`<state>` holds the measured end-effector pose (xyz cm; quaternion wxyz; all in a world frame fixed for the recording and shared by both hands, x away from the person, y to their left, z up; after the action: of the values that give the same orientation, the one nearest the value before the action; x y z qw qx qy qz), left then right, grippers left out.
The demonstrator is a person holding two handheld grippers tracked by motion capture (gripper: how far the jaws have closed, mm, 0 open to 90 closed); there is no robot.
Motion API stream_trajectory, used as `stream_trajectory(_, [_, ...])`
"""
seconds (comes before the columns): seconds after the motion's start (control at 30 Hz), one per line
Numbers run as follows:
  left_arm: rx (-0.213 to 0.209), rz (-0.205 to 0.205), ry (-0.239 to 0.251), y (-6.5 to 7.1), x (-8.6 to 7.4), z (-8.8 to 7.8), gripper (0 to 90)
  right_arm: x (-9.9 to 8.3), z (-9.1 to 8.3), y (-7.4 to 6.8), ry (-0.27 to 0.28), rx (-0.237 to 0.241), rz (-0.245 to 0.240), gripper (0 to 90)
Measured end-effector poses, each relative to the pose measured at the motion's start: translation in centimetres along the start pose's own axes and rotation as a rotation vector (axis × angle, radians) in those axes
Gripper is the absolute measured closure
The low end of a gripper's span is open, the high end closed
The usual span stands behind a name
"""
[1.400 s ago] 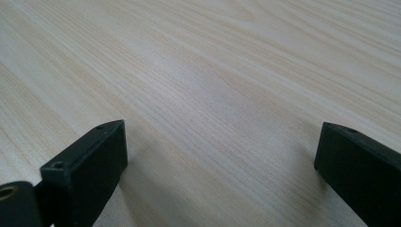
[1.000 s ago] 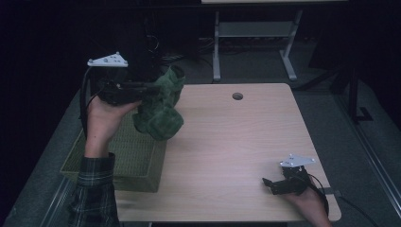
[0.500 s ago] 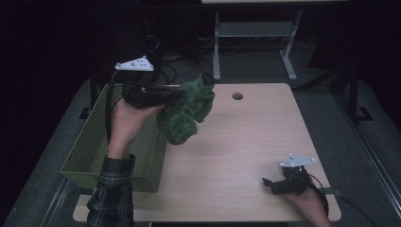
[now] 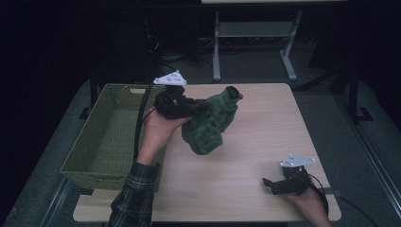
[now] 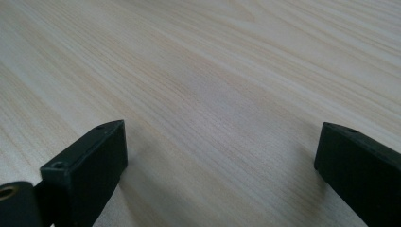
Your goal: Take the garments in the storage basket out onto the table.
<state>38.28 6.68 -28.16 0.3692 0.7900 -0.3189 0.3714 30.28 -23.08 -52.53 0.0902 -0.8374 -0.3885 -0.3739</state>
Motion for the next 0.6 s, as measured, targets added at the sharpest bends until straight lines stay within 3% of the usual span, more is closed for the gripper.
stream_trajectory(0.37, [-0.034,0.021,-0.03,0.3,-2.4,5.1,83.1,0.0,0.0,0.0,-0.001,0.001,0.0,3.0])
stream_trajectory(0.6, [-0.054,0.029,-0.077,0.0,-5.4,8.9,83.0,0.0,0.0,0.0,-0.001,0.002,0.0,3.0])
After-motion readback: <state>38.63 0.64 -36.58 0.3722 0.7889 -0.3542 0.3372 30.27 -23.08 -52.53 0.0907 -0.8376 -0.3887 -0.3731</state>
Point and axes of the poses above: each handheld gripper's, and its own axes: z roughly forward along the jaws, x roughly out of its top, y roughly to its right, the point moved 6 cm from there along z, roughly forward along the jaws, and after that the axes turned 14 degrees about -z, right-handed, at the moved point
